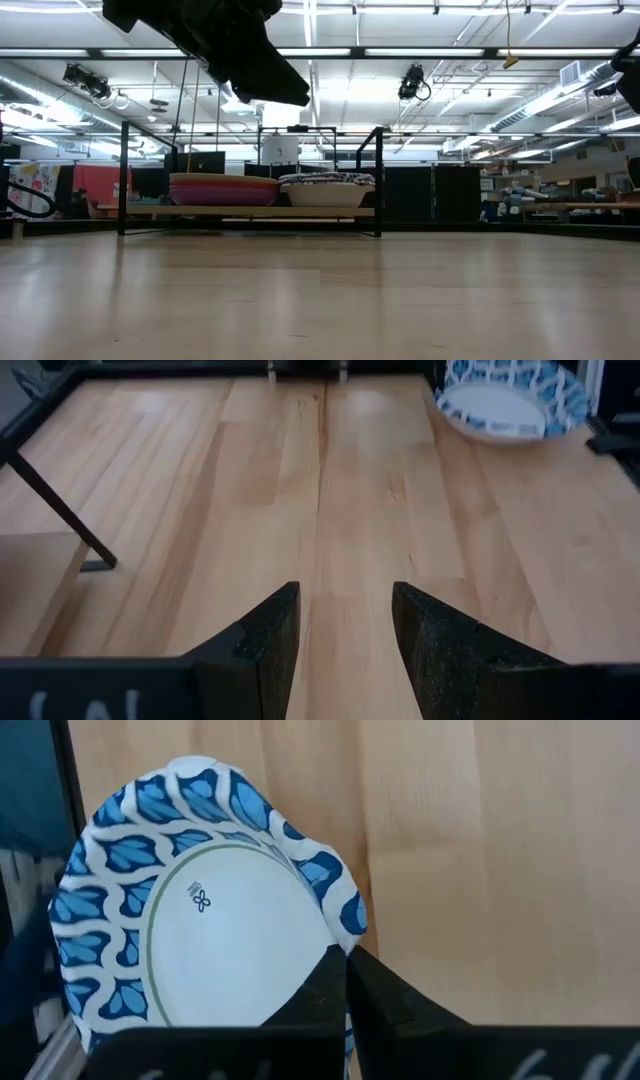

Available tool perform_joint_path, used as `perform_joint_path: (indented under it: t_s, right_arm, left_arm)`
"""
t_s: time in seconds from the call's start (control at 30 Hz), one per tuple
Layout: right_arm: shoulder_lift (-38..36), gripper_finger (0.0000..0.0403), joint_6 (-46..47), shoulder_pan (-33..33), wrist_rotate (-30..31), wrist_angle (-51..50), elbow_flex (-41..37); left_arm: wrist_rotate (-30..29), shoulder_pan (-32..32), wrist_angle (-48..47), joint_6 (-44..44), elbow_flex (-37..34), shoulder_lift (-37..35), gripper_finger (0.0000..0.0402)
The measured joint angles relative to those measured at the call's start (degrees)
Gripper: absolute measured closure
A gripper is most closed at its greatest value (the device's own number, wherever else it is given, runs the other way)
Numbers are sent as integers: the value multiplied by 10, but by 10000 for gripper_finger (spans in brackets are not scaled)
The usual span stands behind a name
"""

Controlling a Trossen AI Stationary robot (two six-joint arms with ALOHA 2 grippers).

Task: Place and stack plates onto a shelf
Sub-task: Stack the blue patterned bowl on top of the blue patterned bowl on the shelf

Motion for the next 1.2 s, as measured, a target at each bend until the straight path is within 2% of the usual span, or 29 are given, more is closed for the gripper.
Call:
perform_joint_path:
  t_s: [0.2,0.33,0.67,0.83,0.93,1.0,1.2]
  right_arm:
    - [0,395,-13,-15,27,43,0]
    - [0,395,-37,-32,46,74,0]
    - [0,395,-95,-98,117,178,0]
    - [0,395,-111,-141,119,225,0]
    - [0,395,-117,-166,124,251,0]
    - [0,395,-121,-181,132,268,0]
    - [0,395,-136,-226,134,320,0]
  left_arm:
    - [0,0,-5,16,1,-25,235]
    - [0,0,-21,35,0,-65,235]
    - [0,-3,-154,53,0,-192,235]
    - [-4,-16,-216,55,0,-250,235]
    - [-30,-32,-245,55,-1,-279,235]
    - [-51,-44,-236,62,-18,-303,235]
    - [-55,-61,-162,67,-127,-400,235]
